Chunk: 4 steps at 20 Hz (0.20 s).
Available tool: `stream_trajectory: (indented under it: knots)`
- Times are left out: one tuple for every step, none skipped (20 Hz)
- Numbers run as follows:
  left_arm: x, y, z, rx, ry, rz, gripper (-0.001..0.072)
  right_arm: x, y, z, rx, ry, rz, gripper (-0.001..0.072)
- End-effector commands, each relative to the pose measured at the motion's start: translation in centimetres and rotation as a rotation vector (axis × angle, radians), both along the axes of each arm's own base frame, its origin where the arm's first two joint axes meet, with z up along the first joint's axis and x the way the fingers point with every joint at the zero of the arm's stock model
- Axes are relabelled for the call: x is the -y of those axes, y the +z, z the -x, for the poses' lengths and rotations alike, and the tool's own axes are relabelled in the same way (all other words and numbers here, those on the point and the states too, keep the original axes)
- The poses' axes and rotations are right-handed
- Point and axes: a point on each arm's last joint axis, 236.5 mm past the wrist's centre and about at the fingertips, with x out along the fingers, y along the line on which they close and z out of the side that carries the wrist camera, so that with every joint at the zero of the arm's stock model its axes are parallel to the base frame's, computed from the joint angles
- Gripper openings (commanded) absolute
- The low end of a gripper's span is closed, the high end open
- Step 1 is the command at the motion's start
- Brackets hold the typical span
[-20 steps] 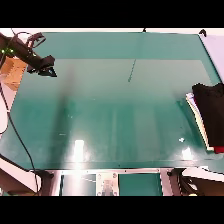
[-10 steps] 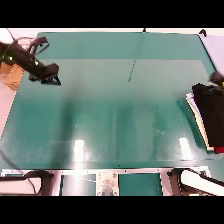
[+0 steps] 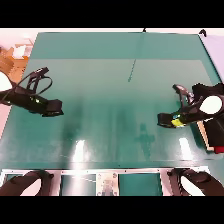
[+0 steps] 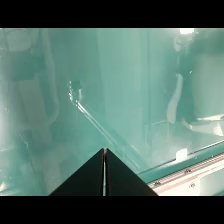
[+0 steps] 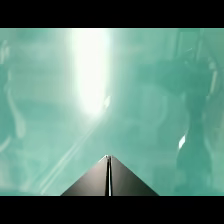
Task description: Fold the shirts.
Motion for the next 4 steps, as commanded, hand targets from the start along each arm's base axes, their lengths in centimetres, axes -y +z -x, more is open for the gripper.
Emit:
stream_trajectory:
  knots:
    - [0.05, -0.39, 0.81, 0.0, 0.001, 0.001, 0.0024, -2.67, -0.48, 2.48, -0.046, 0.063, -0.05, 0.0022]
    - [0.08, -0.38, 0.8, 0.0, 0.001, 0.002, 0.0024, -2.73, -0.46, 2.48, -0.047, 0.061, -0.054, 0.0022]
    - [0.08, -0.38, 0.8, 0.0, 0.001, 0.002, 0.0024, -2.72, -0.46, 2.47, -0.046, 0.061, -0.054, 0.0022]
    - [0.08, -0.37, 0.79, 0.001, 0.001, 0.002, 0.0024, -2.71, -0.46, 2.47, -0.046, 0.06, -0.053, 0.0022]
